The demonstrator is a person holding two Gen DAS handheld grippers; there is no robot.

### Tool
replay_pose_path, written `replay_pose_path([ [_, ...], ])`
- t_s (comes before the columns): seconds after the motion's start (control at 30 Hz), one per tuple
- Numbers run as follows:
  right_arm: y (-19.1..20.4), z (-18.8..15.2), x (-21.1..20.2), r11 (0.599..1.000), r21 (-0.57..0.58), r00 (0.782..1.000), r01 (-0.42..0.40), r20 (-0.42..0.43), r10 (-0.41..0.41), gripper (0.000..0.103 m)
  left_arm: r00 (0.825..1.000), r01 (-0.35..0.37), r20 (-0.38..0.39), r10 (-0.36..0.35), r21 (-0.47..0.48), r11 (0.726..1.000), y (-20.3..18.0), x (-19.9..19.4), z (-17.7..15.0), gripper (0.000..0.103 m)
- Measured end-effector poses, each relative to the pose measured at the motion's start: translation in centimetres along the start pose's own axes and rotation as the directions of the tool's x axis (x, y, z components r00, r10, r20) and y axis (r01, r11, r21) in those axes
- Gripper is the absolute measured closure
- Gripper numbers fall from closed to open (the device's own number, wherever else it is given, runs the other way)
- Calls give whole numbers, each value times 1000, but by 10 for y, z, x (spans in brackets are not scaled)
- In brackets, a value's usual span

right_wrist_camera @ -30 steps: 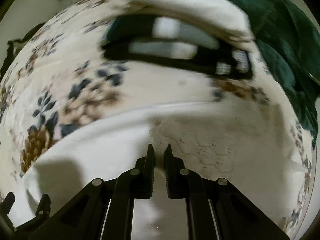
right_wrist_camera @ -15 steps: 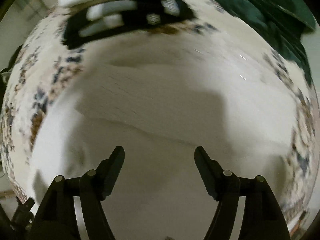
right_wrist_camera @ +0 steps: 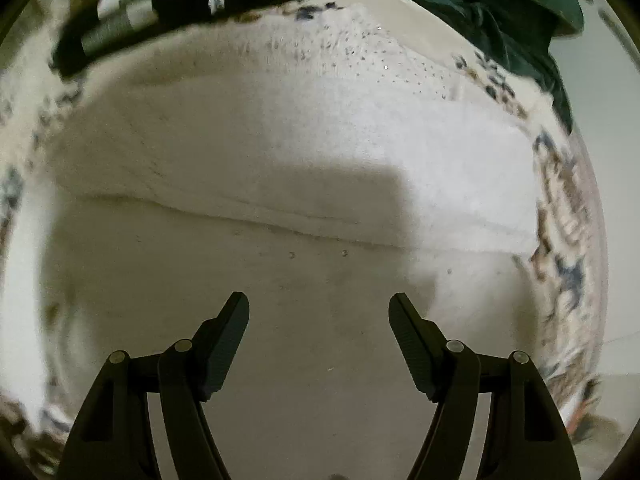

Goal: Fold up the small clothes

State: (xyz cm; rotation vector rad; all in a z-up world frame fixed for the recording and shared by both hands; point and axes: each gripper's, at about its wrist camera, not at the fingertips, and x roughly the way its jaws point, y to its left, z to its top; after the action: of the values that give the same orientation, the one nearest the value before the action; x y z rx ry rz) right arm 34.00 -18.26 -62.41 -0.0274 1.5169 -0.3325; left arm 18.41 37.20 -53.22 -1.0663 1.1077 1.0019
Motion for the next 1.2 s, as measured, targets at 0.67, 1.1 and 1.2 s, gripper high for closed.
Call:
replay_pose_path([
  [0.67,-204,2,43,934,318,984,-161,-23,178,15,912,201,-104,-396,956,211,-341,-125,-408,96],
  [1.1,-367,-26,65,840,462,949,-283,6,317,15,903,375,-394,-171,917,-134,-369,-81,-588,19],
  [1.2,-384,-18,62,795,473,912,-381,49,408,15,922,305,-309,-233,951,-53,-366,-87,-526,8],
])
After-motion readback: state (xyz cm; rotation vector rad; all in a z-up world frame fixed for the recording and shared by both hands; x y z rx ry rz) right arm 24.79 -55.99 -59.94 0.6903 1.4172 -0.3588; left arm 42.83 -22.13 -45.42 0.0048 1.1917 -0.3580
